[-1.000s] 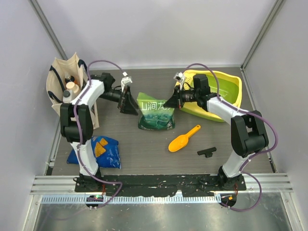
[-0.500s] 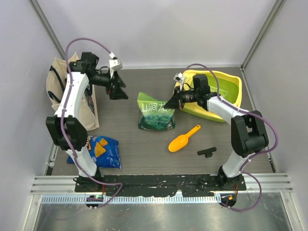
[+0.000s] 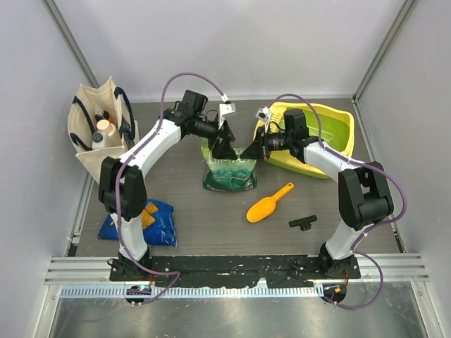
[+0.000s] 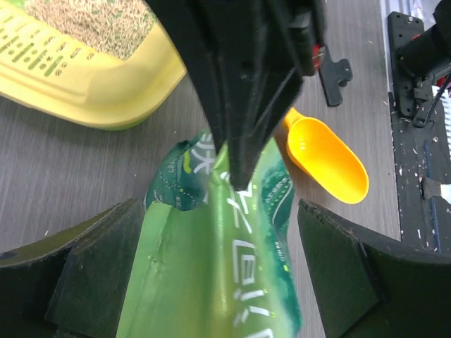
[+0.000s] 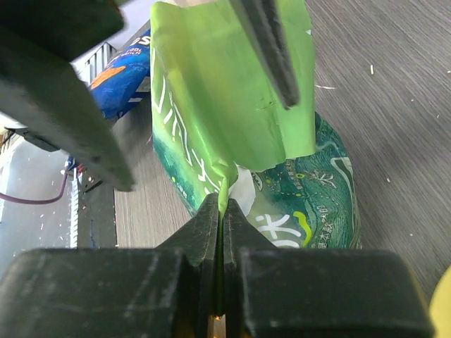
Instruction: Fill the litter box with clean litter
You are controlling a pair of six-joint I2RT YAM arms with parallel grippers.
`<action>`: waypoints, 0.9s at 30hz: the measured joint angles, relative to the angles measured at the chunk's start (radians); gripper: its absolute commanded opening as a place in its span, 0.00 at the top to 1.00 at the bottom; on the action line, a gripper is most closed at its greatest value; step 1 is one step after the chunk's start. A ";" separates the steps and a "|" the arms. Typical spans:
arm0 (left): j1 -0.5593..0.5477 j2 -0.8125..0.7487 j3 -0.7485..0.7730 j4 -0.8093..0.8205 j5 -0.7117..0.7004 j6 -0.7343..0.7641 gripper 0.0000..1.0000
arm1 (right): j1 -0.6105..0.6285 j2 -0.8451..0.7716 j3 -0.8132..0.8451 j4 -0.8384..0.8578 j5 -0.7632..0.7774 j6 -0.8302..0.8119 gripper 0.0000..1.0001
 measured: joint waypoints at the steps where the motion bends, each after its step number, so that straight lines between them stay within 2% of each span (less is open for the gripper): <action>1: -0.001 0.021 0.001 0.014 -0.004 -0.005 0.14 | -0.002 0.000 -0.004 0.010 -0.003 0.003 0.99; 9: 0.000 0.118 0.063 -0.008 0.019 0.018 0.40 | -0.004 -0.002 -0.019 0.047 -0.013 0.020 0.99; 12: 0.000 0.118 0.065 -0.052 0.037 0.063 0.57 | -0.005 -0.002 -0.020 0.049 -0.013 0.021 0.99; 14: 0.000 0.123 0.068 -0.103 0.051 0.107 0.74 | -0.006 -0.002 -0.021 0.050 -0.016 0.023 0.98; 15: 0.000 0.126 0.071 -0.120 0.058 0.114 0.87 | -0.006 -0.002 -0.021 0.049 -0.018 0.023 0.96; 16: 0.000 0.129 0.074 -0.140 0.069 0.129 0.95 | -0.008 -0.002 -0.021 0.046 -0.019 0.021 0.93; 19: -0.001 0.131 0.079 -0.167 0.087 0.156 1.00 | -0.015 -0.002 -0.021 0.029 -0.041 0.013 0.87; 27: 0.008 0.137 0.079 -0.182 0.127 0.132 1.00 | -0.038 -0.002 0.010 -0.087 -0.094 -0.061 0.82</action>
